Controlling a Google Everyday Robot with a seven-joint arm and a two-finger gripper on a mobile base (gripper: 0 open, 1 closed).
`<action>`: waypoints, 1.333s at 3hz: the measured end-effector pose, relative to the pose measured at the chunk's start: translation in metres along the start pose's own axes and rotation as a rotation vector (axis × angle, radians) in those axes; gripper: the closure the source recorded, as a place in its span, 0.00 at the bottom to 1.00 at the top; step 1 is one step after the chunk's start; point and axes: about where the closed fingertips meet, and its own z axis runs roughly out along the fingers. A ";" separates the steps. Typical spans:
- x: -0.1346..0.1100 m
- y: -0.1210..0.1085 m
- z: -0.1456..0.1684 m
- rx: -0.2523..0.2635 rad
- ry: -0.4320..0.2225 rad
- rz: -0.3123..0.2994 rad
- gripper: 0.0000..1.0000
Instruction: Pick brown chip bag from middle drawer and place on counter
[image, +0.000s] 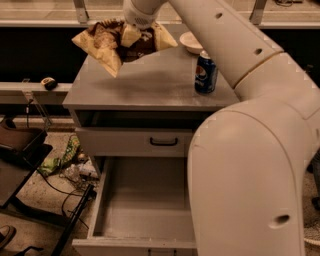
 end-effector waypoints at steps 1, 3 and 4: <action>0.002 -0.001 0.009 0.003 -0.004 0.004 0.84; 0.002 -0.001 0.009 0.003 -0.004 0.004 0.30; 0.002 -0.001 0.009 0.002 -0.004 0.004 0.06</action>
Offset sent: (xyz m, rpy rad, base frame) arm 0.0060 0.0025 -0.0062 0.0057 -0.0007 -0.0013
